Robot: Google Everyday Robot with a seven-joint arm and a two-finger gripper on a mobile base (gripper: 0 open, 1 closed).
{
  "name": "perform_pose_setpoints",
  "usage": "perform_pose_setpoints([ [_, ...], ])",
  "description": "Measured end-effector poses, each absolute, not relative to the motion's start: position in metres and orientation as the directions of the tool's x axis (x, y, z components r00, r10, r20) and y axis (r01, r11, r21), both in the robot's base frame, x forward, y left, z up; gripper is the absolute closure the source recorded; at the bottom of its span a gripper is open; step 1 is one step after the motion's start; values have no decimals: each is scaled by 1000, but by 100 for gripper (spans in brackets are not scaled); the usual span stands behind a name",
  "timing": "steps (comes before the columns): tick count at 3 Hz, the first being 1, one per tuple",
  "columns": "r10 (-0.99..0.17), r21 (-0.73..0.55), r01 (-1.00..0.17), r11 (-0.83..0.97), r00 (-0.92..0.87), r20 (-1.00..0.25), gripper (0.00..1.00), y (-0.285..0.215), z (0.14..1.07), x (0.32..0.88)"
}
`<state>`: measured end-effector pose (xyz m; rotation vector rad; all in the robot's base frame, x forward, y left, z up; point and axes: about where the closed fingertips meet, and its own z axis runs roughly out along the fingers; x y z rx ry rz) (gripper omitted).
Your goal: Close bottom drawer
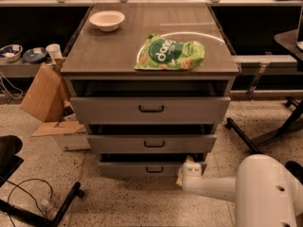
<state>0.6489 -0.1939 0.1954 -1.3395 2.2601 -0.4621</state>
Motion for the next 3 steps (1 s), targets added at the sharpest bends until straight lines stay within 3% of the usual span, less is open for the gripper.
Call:
perform_pose_setpoints([
  [1,-882,-515,-722,462,-432,-187,41,-210,210,620],
  [3,-853,-542,-735,408,-519,61,87,-317,324,512],
])
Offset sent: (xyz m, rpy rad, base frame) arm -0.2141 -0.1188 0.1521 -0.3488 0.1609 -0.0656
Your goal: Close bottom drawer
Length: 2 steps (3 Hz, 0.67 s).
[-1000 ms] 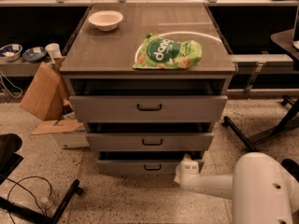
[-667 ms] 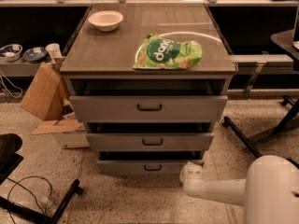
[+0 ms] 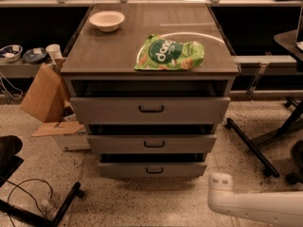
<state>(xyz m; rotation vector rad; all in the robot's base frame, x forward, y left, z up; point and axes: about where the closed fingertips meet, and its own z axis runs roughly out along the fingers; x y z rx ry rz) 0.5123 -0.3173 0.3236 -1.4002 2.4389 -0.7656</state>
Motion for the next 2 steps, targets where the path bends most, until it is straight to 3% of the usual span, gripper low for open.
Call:
perform_pose_setpoints([
  [1,-881,-460,-832,311,-433,188,100,-339,370,446],
  [2,-902,-411,-874,260,-372,220,100,-357,428,411],
])
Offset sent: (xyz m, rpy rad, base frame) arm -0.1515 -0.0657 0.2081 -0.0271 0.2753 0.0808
